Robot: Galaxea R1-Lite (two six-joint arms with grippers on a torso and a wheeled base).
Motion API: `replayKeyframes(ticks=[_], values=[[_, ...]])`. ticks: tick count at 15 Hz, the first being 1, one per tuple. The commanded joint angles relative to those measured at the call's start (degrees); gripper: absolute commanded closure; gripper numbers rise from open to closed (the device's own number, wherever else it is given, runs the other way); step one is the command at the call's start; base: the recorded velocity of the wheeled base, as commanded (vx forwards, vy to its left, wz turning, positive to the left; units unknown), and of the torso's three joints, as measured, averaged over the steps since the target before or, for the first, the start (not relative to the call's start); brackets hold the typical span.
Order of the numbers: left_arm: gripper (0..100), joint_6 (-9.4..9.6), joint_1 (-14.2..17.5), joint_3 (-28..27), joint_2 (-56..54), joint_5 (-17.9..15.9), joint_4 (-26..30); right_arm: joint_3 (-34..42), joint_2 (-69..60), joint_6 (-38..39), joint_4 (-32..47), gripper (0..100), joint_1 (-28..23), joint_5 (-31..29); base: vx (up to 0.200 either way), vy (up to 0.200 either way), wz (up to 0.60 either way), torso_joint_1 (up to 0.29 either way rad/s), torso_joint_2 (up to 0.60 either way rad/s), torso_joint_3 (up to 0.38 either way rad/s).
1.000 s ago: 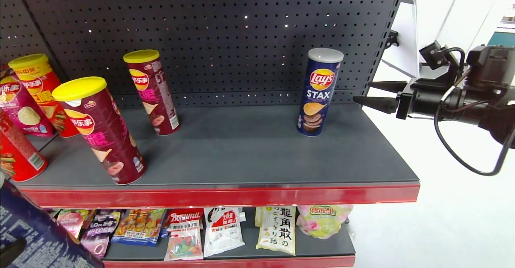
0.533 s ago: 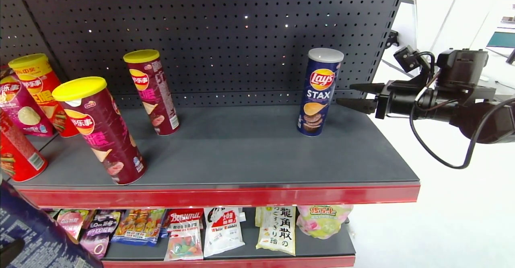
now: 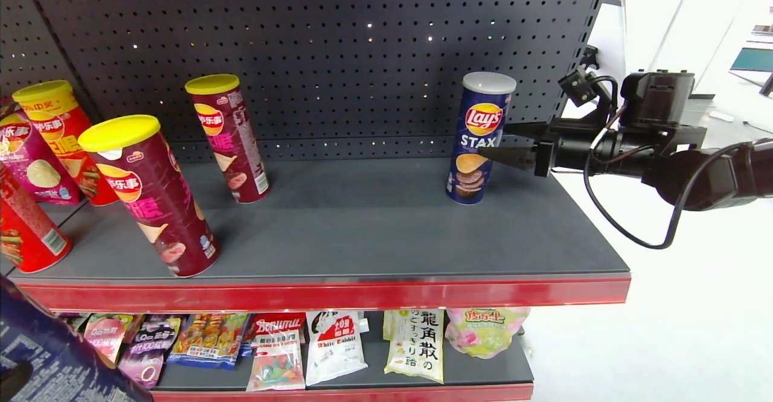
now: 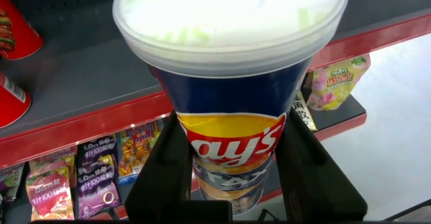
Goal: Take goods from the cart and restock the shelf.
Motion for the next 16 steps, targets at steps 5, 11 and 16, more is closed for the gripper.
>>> replayKeyframes(ticks=[5,11,16], values=[[100,0.04,-0.01,0.1,-0.49,-0.02,0.82,-2.81,2.28,1.04,0.08,0,2.55,-0.68,0.0,0.0,0.0,0.0,0.0,0.0],[100,0.04,-0.01,0.1,-0.93,-0.02,0.91,-4.22,3.42,2.71,-0.36,0,4.66,-2.52,0.0,0.0,0.0,0.0,0.0,0.0],[100,0.04,-0.01,0.01,-1.9,-0.02,2.05,-3.6,3.24,2.54,-0.45,100,5.1,-2.26,0.0,0.0,0.0,0.0,0.0,0.0]])
